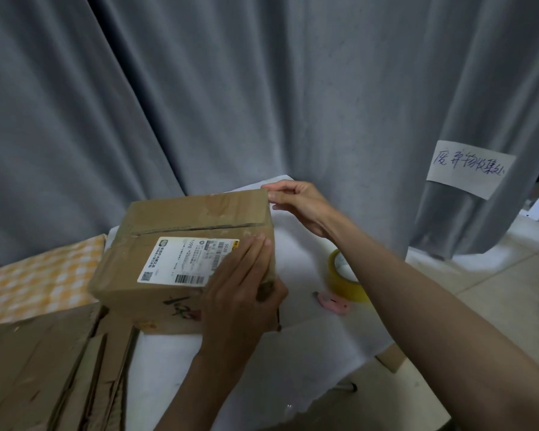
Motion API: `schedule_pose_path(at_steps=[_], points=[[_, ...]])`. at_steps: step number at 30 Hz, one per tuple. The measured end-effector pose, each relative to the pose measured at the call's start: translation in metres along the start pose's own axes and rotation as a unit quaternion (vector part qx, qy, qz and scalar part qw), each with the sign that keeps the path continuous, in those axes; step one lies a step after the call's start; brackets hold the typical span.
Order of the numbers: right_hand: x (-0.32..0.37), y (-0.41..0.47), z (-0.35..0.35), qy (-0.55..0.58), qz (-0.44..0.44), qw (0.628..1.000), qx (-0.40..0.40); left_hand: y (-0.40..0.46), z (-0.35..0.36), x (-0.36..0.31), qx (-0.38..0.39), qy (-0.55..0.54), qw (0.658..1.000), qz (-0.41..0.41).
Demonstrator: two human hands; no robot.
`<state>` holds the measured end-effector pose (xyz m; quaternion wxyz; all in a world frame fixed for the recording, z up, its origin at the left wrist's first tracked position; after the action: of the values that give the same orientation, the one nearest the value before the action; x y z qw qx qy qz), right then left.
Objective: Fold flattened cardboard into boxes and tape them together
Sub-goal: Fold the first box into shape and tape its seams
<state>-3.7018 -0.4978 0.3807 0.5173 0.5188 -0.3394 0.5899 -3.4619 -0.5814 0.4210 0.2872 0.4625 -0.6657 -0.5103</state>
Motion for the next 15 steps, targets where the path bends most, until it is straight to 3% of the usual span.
schedule_pose_path(at_steps=[7,13,15], points=[[-0.002,0.002,-0.001,0.003,0.069,0.998,0.006,0.008,0.004,0.002,0.042,-0.013,0.998,-0.04],[-0.001,0.011,-0.001,-0.01,0.146,0.988,0.059,0.016,-0.002,0.01,0.066,-0.076,0.964,-0.244],[-0.003,0.011,-0.001,-0.003,0.143,0.986,0.082,0.016,0.004,0.01,0.071,-0.07,0.955,-0.278]])
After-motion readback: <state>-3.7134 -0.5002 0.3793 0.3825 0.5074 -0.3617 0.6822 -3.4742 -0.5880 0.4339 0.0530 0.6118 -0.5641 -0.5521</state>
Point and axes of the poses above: each hand's wrist, its own y-axis towards the middle knuckle, its own z-axis out of the palm, x = y × z, the point moved 8 cm from there along y, towards the middle knuckle, and after that the axes turned 14 degrees about -x, right-handed, at the moved point
